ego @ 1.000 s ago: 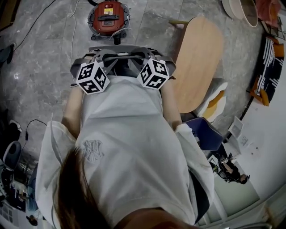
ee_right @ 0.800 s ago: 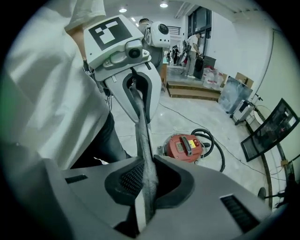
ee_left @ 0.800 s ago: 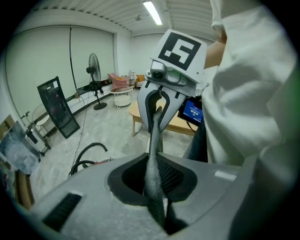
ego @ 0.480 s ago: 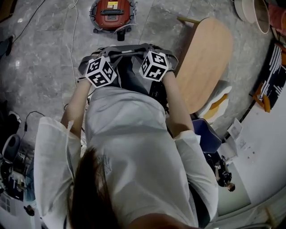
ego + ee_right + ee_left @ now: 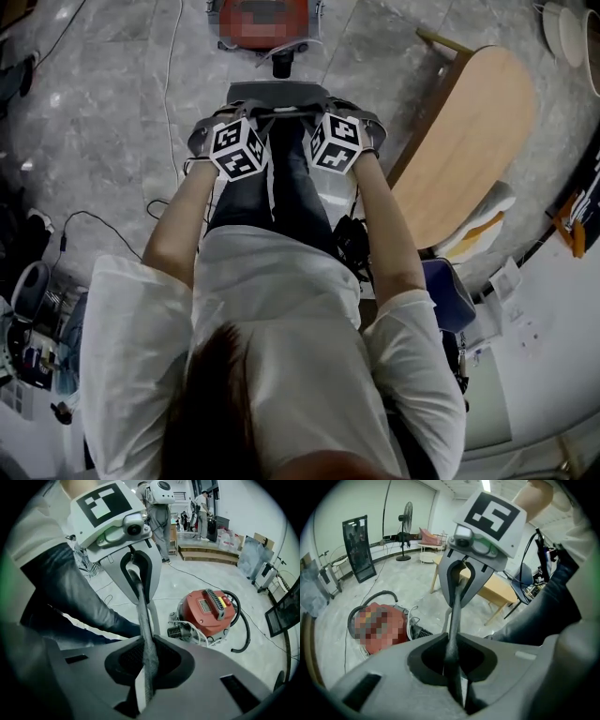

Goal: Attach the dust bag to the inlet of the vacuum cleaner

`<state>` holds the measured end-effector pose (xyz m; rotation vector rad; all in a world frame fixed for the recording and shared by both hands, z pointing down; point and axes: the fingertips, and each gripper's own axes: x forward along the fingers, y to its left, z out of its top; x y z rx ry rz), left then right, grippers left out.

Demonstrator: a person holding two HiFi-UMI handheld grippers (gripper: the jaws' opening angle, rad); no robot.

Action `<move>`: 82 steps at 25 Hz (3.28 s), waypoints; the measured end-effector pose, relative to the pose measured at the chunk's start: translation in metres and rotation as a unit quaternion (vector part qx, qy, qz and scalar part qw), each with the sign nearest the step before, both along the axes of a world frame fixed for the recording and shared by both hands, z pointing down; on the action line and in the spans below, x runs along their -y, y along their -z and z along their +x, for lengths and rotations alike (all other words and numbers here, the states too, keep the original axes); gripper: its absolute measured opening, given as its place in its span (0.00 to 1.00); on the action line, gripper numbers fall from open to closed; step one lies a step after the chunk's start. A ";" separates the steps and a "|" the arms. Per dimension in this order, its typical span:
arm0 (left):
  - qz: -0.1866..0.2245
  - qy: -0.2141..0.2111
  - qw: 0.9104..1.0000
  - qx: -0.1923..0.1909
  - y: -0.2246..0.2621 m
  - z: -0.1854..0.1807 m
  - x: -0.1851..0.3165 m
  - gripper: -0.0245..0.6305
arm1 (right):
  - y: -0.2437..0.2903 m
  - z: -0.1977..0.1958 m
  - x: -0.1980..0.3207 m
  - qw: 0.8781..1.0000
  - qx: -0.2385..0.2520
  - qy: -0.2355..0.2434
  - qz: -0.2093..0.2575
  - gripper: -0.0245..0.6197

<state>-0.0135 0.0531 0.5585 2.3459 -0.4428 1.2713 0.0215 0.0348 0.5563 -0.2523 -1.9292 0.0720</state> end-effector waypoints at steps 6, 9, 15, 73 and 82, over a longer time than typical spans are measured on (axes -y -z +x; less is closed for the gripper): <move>-0.014 -0.011 1.000 0.007 -0.069 -0.004 0.005 0.10 | -0.068 -0.003 0.003 1.000 -0.009 -0.011 -0.009 0.08; -0.004 -0.017 1.000 0.007 -0.103 -0.002 0.011 0.10 | -0.101 0.000 0.007 1.000 -0.011 -0.021 -0.009 0.08; -0.005 -0.027 0.999 0.018 -0.162 0.004 0.008 0.10 | -0.159 0.006 0.005 1.000 -0.021 -0.023 -0.004 0.08; 0.020 0.012 0.995 0.097 -0.208 -0.026 0.060 0.13 | -0.199 -0.017 0.048 0.997 -0.019 -0.075 0.030 0.09; 0.003 0.065 0.995 0.078 -0.211 -0.024 0.054 0.13 | -0.203 -0.019 0.058 0.999 -0.026 -0.022 0.028 0.10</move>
